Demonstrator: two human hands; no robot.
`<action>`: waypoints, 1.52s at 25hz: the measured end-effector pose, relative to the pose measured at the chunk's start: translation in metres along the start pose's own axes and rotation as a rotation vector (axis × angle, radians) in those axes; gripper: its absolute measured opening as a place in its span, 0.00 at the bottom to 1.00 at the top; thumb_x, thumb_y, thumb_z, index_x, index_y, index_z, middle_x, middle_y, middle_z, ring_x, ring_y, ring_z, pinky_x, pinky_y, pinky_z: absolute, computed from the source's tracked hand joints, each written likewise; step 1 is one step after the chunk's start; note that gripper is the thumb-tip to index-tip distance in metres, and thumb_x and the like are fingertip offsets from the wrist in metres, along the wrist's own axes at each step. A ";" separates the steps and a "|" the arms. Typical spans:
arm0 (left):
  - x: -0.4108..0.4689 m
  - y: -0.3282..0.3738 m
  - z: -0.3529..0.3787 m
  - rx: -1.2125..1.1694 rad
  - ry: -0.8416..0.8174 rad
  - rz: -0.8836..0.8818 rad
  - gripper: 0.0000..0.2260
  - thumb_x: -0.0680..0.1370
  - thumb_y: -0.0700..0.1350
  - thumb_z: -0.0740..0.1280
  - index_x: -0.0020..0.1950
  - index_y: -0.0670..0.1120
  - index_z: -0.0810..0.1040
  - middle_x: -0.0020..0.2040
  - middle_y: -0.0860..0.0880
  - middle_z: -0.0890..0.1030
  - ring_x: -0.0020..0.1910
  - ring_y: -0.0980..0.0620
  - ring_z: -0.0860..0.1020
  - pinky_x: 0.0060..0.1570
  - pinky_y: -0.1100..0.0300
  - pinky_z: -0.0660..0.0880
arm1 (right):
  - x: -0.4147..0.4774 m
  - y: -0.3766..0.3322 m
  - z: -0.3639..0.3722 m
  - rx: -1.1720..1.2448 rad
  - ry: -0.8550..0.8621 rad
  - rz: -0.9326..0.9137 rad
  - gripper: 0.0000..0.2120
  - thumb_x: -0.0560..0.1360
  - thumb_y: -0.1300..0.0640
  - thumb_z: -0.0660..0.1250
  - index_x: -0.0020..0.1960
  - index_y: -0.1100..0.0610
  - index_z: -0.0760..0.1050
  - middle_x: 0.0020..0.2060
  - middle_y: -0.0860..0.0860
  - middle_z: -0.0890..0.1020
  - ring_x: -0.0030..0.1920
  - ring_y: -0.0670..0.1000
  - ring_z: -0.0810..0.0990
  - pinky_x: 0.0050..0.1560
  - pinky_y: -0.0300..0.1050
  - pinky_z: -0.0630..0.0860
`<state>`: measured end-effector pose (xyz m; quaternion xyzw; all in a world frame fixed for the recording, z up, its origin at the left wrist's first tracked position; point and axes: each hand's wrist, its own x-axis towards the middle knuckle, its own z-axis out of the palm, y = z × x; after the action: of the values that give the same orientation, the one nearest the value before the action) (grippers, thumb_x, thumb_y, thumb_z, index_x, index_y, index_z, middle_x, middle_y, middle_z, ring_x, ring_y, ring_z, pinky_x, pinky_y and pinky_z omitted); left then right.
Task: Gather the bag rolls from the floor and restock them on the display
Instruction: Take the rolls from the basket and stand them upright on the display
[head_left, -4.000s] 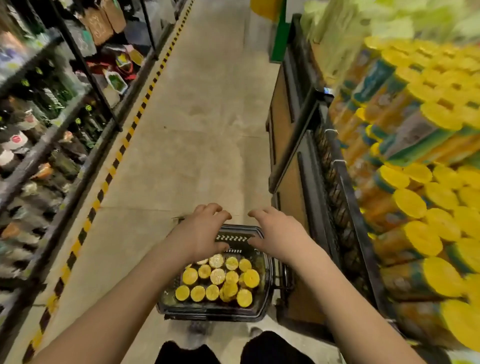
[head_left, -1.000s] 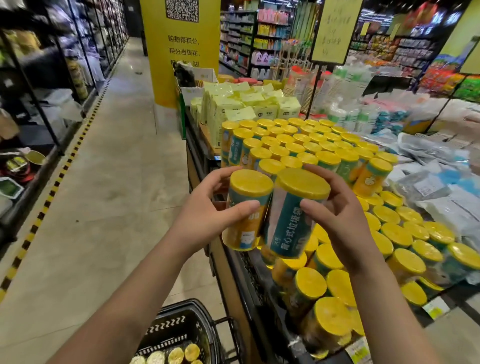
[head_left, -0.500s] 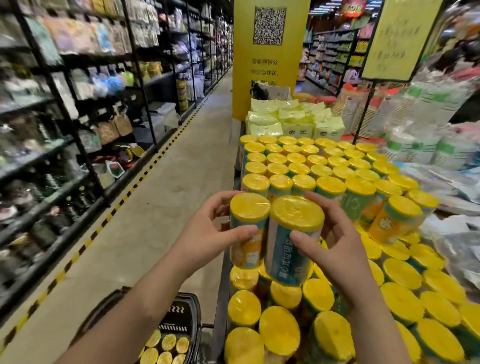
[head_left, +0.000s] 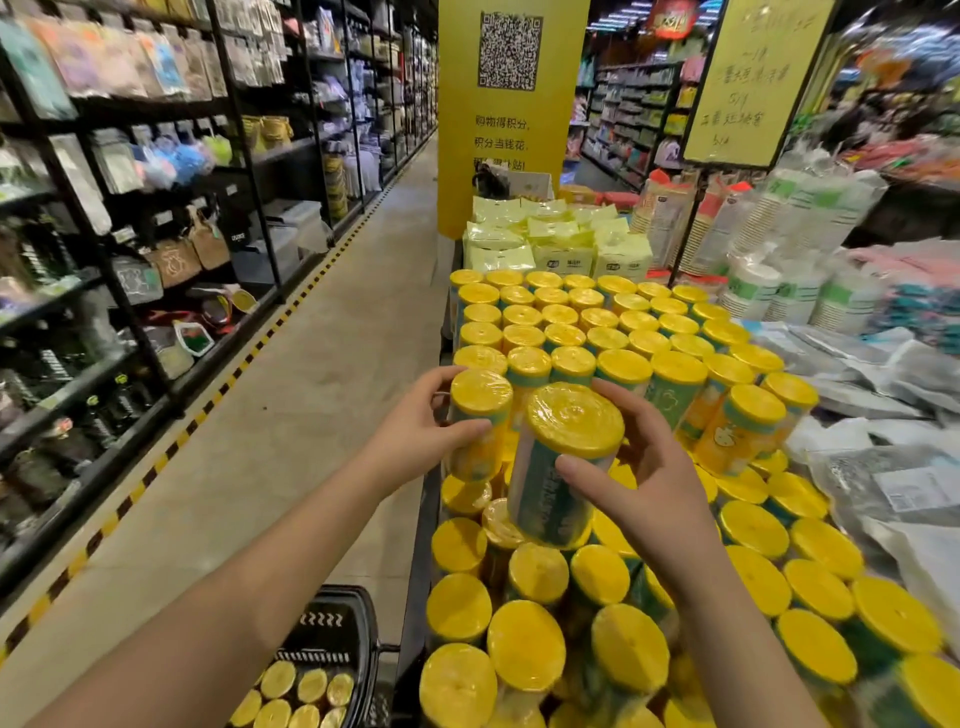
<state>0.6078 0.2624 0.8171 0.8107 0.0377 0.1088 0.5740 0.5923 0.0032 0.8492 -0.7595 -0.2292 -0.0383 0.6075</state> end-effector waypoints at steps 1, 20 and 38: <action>0.011 -0.008 0.002 0.028 0.004 -0.006 0.31 0.72 0.48 0.79 0.72 0.56 0.71 0.65 0.58 0.77 0.66 0.59 0.74 0.65 0.53 0.77 | -0.002 0.001 -0.003 -0.006 0.007 0.005 0.36 0.64 0.40 0.81 0.69 0.33 0.70 0.64 0.34 0.77 0.62 0.38 0.76 0.55 0.39 0.77; 0.043 -0.043 0.019 0.166 0.032 -0.081 0.38 0.73 0.47 0.78 0.79 0.53 0.63 0.74 0.51 0.68 0.71 0.51 0.70 0.67 0.48 0.75 | -0.006 0.023 -0.014 -0.015 0.041 0.044 0.37 0.62 0.41 0.79 0.69 0.36 0.71 0.64 0.35 0.77 0.64 0.38 0.76 0.58 0.41 0.77; -0.033 -0.011 0.087 0.003 -0.122 -0.189 0.35 0.79 0.52 0.69 0.80 0.61 0.53 0.70 0.54 0.71 0.60 0.62 0.77 0.51 0.65 0.77 | 0.078 0.072 0.026 -0.054 0.063 0.073 0.37 0.66 0.51 0.83 0.69 0.42 0.70 0.61 0.33 0.75 0.58 0.26 0.72 0.49 0.24 0.73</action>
<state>0.5952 0.1794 0.7749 0.8097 0.0793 0.0047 0.5815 0.6841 0.0401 0.8037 -0.7819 -0.1807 -0.0461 0.5948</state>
